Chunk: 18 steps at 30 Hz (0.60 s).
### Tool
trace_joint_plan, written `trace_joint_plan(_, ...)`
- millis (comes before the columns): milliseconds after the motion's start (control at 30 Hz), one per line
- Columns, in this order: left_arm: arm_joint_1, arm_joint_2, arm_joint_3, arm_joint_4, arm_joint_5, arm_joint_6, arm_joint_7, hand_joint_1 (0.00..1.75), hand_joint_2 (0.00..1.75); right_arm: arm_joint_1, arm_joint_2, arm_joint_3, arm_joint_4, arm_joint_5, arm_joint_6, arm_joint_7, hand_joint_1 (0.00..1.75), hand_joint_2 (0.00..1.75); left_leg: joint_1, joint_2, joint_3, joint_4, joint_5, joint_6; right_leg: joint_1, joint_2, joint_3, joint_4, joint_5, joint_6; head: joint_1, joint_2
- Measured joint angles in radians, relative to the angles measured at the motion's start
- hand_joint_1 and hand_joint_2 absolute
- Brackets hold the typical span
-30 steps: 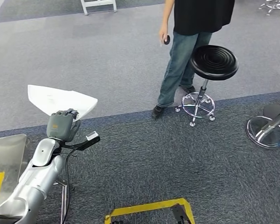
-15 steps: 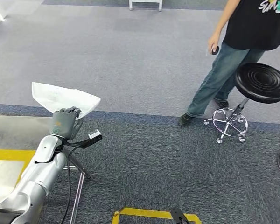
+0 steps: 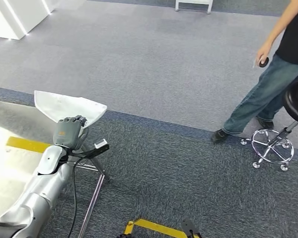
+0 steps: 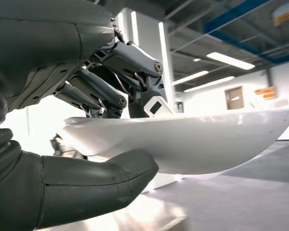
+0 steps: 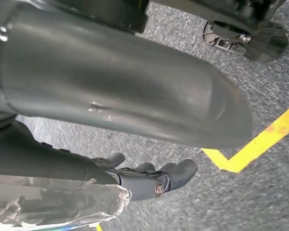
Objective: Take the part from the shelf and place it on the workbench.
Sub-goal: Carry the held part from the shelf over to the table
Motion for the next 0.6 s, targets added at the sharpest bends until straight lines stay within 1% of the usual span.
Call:
trace_joint_plan(33,-0.001,0.0,0.001,0.001,-0.001,0.0,0.001,1.75,1.75,0.0,0.0,0.001,0.0,0.0,-0.001,0.0,0.0,0.0,-0.002,0.023,0.037,-0.069,0.031,0.001,0.001,-0.013,0.005,0.0,-0.004,0.004,0.0,0.0)
trace_joint_plan(67,-0.004,-0.001,0.002,0.001,-0.002,0.0,0.001,1.75,1.75,-0.001,0.0,0.002,0.0,0.0,-0.002,0.0,0.0,0.0,-0.007,0.044,0.072,-0.132,0.051,0.006,0.004,-0.024,0.008,0.001,-0.009,0.009,0.0,0.0)
trace_joint_plan(100,-0.007,-0.001,0.002,0.001,-0.003,0.0,0.002,1.75,1.75,-0.001,0.0,0.003,0.0,-0.001,-0.002,0.0,0.0,0.0,-0.012,0.062,0.094,-0.173,0.059,0.013,0.008,-0.035,0.012,0.003,-0.014,0.014,0.0,0.0)
trace_joint_plan(133,-0.009,-0.001,0.004,0.002,-0.004,0.0,0.002,1.75,1.75,-0.002,0.0,0.004,0.0,-0.001,-0.003,0.0,0.0,0.0,-0.017,0.07,0.103,-0.192,0.056,0.02,0.011,-0.046,0.014,0.003,-0.018,0.02,0.001,0.0)
trace_joint_plan(167,-0.01,0.0,0.005,0.002,-0.006,0.001,0.003,1.75,1.75,-0.003,0.0,0.005,0.0,-0.002,-0.003,0.0,0.0,0.0,-0.021,0.061,0.103,-0.195,0.053,0.029,0.013,-0.058,0.017,0.003,-0.021,0.025,0.001,0.0)
trace_joint_plan(200,-0.01,0.001,0.007,0.002,-0.007,0.001,0.003,1.75,1.75,-0.004,0.0,0.005,0.0,-0.002,-0.003,0.0,0.0,0.0,-0.019,0.05,0.103,-0.195,0.053,0.036,0.011,-0.066,0.019,0.002,-0.025,0.03,0.002,0.0)
trace_joint_plan(233,-0.009,0.002,0.008,0.002,-0.008,0.001,0.004,1.75,1.75,-0.005,0.001,0.006,0.0,-0.002,-0.003,0.0,0.0,0.0,-0.018,0.038,0.105,-0.197,0.053,0.042,0.008,-0.057,0.019,0.008,-0.033,0.035,0.003,0.0)
trace_joint_plan(267,-0.011,0.003,0.01,0.002,-0.008,0.001,0.004,1.75,1.75,-0.007,0.001,0.006,0.0,-0.002,-0.002,0.0,0.0,0.0,-0.016,0.026,0.106,-0.2,0.054,0.049,0.005,-0.035,0.009,0.03,-0.048,0.039,0.004,0.0)
trace_joint_plan(300,-0.013,0.002,0.01,0.002,-0.008,0.001,0.004,1.75,1.75,-0.007,0.001,0.006,0.0,-0.002,-0.002,0.001,0.0,0.0,-0.013,0.015,0.108,-0.202,0.055,0.055,0.002,-0.006,-0.014,0.076,-0.072,0.042,0.006,0.0)
trace_joint_plan(333,-0.015,0.0,0.01,0.003,-0.008,0.002,0.004,1.75,1.75,-0.007,0.001,0.006,0.0,-0.002,-0.002,0.001,0.0,0.0,-0.012,0.003,0.109,-0.202,0.055,0.059,0.001,0.023,-0.047,0.141,-0.102,0.044,0.008,0.0)
trace_joint_plan(367,-0.015,-0.001,0.01,0.003,-0.008,0.002,0.004,1.75,1.75,-0.006,0.001,0.006,0.0,-0.002,-0.002,0.002,0.0,0.0,-0.012,-0.01,0.109,-0.202,0.054,0.062,0.001,0.037,-0.086,0.214,-0.129,0.045,0.009,0.0)
trace_joint_plan(400,-0.014,-0.002,0.01,0.004,-0.008,0.002,0.004,1.75,1.75,-0.004,0.001,0.006,0.0,-0.002,-0.002,0.002,0.0,0.0,-0.012,-0.024,0.109,-0.201,0.054,0.063,0.001,0.043,-0.123,0.275,-0.145,0.045,0.009,0.0)
trace_joint_plan(433,-0.012,-0.002,0.01,0.005,-0.008,0.002,0.004,1.75,1.75,-0.003,0.0,0.006,0.0,-0.003,-0.002,0.003,0.0,0.0,-0.013,-0.04,0.11,-0.201,0.054,0.063,0.002,0.046,-0.147,0.303,-0.141,0.045,0.01,0.0)
trace_joint_plan(467,-0.01,-0.002,0.01,0.006,-0.008,0.002,0.004,1.75,1.75,-0.003,0.0,0.006,0.0,-0.003,-0.002,0.003,0.0,0.0,-0.013,-0.056,0.11,-0.201,0.054,0.063,0.002,0.048,-0.152,0.291,-0.116,0.043,0.01,0.0)
trace_joint_plan(500,-0.009,-0.002,0.01,0.006,-0.009,0.002,0.004,1.75,1.75,-0.003,0.0,0.006,0.0,-0.003,-0.002,0.003,0.0,0.0,-0.013,-0.071,0.112,-0.2,0.053,0.062,0.002,0.054,-0.139,0.241,-0.075,0.04,0.01,0.0)
trace_joint_plan(533,-0.009,-0.003,0.01,0.006,-0.009,0.002,0.004,1.75,1.75,-0.003,0.0,0.006,0.0,-0.003,-0.002,0.003,0.0,0.0,-0.012,-0.085,0.113,-0.2,0.053,0.061,0.0,0.07,-0.113,0.17,-0.031,0.037,0.01,0.0)
trace_joint_plan(567,-0.009,-0.003,0.011,0.007,-0.009,0.002,0.004,1.75,1.75,-0.003,0.0,0.006,0.0,-0.003,-0.002,0.003,0.0,0.0,-0.012,-0.099,0.112,-0.199,0.052,0.057,-0.003,0.096,-0.083,0.102,0.0,0.034,0.01,0.0)
trace_joint_plan(600,-0.01,-0.004,0.011,0.007,-0.009,0.002,0.004,1.75,1.75,-0.004,0.0,0.006,0.0,-0.003,-0.002,0.003,0.0,0.0,-0.011,-0.111,0.11,-0.197,0.052,0.053,-0.005,0.118,-0.06,0.053,0.016,0.032,0.009,0.0)
